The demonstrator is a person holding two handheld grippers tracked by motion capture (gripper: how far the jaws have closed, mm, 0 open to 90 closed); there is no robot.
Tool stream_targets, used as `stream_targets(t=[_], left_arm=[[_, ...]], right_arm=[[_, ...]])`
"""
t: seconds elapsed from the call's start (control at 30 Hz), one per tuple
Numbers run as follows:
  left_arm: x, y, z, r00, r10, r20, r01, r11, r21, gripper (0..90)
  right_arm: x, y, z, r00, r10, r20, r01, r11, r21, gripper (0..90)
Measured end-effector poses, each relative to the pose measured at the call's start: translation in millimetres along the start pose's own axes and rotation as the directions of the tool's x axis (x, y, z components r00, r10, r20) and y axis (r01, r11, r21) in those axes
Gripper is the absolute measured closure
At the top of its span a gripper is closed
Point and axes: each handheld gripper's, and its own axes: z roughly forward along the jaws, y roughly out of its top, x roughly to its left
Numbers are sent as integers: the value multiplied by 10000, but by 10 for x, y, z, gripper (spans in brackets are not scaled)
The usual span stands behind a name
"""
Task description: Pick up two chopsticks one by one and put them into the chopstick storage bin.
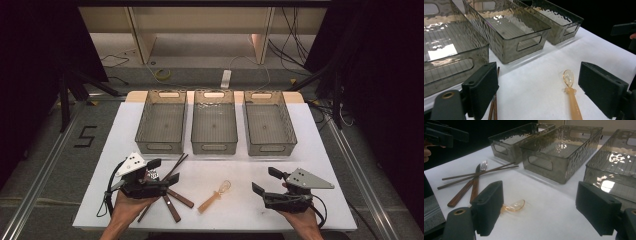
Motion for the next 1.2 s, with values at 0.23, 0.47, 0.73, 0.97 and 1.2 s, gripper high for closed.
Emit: stream_targets(t=[0.23,0.47,0.73,0.97,1.2], left_arm=[[30,75,31,9995,-133,-293,141,9995,277,155],[190,183,147,9958,-480,-775,587,9880,1427,168],[385,321,266,9893,-256,-1438,775,9265,3681,177],[463,254,250,9830,190,-1824,736,8701,4873,200],[481,183,266,9781,661,-1972,689,7916,6072,255]], right_arm=[[2,-1,3,10000,-20,11,20,10000,11,232],[8,-8,18,10000,-27,8,27,9999,106,233],[8,-5,16,10000,-12,-49,13,9999,105,233],[18,0,21,9998,-111,-159,114,9998,168,234],[22,2,16,9998,-135,-172,138,9998,165,236]])
